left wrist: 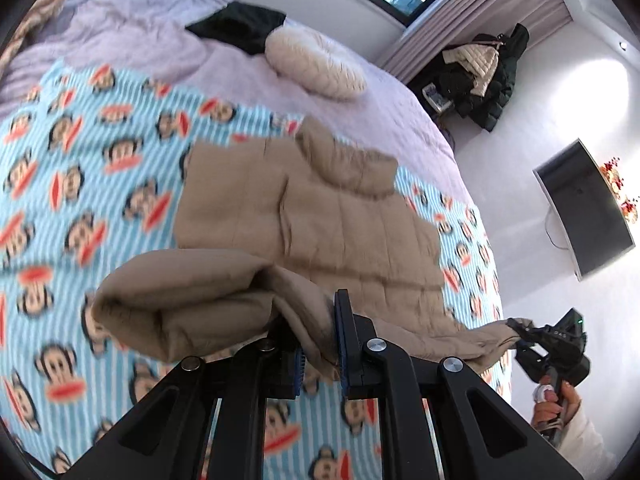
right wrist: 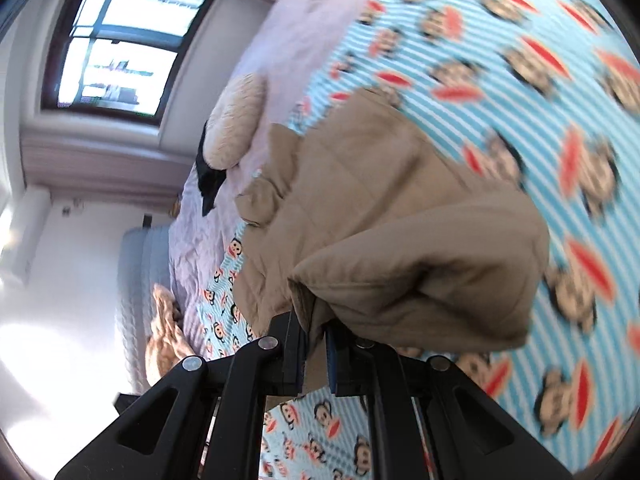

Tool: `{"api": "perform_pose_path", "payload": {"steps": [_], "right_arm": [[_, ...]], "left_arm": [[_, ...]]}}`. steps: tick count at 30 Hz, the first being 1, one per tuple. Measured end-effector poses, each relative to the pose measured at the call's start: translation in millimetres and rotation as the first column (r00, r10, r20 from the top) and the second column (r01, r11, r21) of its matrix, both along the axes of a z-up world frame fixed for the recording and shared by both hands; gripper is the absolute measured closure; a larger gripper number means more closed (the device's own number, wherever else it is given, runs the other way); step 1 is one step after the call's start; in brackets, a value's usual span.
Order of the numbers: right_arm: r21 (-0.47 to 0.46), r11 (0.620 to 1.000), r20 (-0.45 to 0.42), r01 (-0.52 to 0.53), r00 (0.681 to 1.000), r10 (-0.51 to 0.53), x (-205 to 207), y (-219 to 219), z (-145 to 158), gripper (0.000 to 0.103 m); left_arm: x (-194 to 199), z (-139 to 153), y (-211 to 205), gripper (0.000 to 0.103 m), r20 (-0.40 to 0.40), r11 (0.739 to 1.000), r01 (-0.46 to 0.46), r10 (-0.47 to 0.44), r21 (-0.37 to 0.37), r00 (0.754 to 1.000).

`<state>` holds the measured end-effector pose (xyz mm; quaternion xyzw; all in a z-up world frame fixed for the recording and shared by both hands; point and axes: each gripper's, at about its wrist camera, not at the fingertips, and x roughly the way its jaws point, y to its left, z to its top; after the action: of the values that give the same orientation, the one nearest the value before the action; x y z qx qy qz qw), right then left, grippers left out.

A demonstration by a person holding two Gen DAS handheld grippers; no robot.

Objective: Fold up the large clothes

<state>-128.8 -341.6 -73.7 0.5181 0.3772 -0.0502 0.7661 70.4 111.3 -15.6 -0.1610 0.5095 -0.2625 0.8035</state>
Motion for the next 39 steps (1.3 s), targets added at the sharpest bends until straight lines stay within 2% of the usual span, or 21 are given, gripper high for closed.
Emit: {"api": "perform_pose_path", "payload": {"steps": [5, 8, 12, 15, 22, 26, 29, 30, 31, 32, 33, 35, 37, 39], "right_arm": [[-0.059, 0.993, 0.027, -0.102, 0.994, 0.104, 71, -26, 24, 0.094], [-0.095, 0.982, 0.022, -0.163, 0.986, 0.166, 117, -40, 25, 0.094], [-0.148, 0.968, -0.026, -0.205, 0.979, 0.203, 176, -53, 2, 0.094], [-0.181, 0.963, -0.061, -0.199, 0.980, 0.191, 208, -59, -22, 0.094], [-0.139, 0.983, -0.105, -0.118, 0.989, 0.104, 243, -74, -89, 0.094], [-0.145, 0.983, -0.105, -0.115, 0.989, 0.100, 255, -75, -112, 0.094], [-0.147, 0.984, -0.100, -0.105, 0.991, 0.090, 260, -76, -122, 0.094], [-0.143, 0.985, -0.096, -0.100, 0.992, 0.086, 261, -76, -122, 0.094], [-0.139, 0.985, -0.094, -0.102, 0.992, 0.089, 262, -77, -121, 0.094], [-0.137, 0.984, -0.102, -0.113, 0.990, 0.100, 264, -77, -119, 0.093], [-0.137, 0.983, -0.117, -0.126, 0.987, 0.110, 265, -77, -115, 0.092], [-0.152, 0.978, -0.132, -0.146, 0.983, 0.126, 267, -76, -103, 0.084], [-0.206, 0.963, -0.117, -0.175, 0.981, 0.153, 263, -68, -82, 0.048], [-0.285, 0.932, -0.091, -0.224, 0.974, 0.206, 257, -52, -61, 0.049]], "left_arm": [[52, 15, -23, 0.089, 0.045, 0.996, -0.075, 0.073, 0.043, 0.996], [85, 11, -39, 0.089, 0.072, 0.986, -0.123, 0.116, 0.108, 0.991], [129, -18, -61, 0.089, 0.083, 0.967, -0.166, 0.152, 0.192, 0.985], [155, -45, -74, 0.089, 0.079, 0.961, -0.176, 0.162, 0.214, 0.984], [209, -119, -90, 0.088, 0.015, 0.953, -0.204, 0.205, 0.225, 0.979], [220, -138, -99, 0.088, 0.047, 0.948, -0.190, 0.184, 0.257, 0.982], [219, -138, -105, 0.071, 0.121, 0.933, -0.193, 0.163, 0.305, 0.979], [218, -134, -105, 0.057, 0.145, 0.926, -0.199, 0.160, 0.319, 0.976], [216, -129, -103, 0.035, 0.169, 0.920, -0.209, 0.160, 0.331, 0.972], [213, -122, -101, 0.026, 0.201, 0.914, -0.226, 0.165, 0.336, 0.966], [209, -114, -97, 0.022, 0.228, 0.913, -0.235, 0.164, 0.334, 0.960], [203, -99, -93, 0.022, 0.244, 0.921, -0.216, 0.139, 0.324, 0.960], [193, -85, -92, 0.022, 0.245, 0.936, -0.179, 0.105, 0.304, 0.964], [185, -80, -99, 0.022, 0.232, 0.949, -0.116, 0.047, 0.295, 0.972]]}}
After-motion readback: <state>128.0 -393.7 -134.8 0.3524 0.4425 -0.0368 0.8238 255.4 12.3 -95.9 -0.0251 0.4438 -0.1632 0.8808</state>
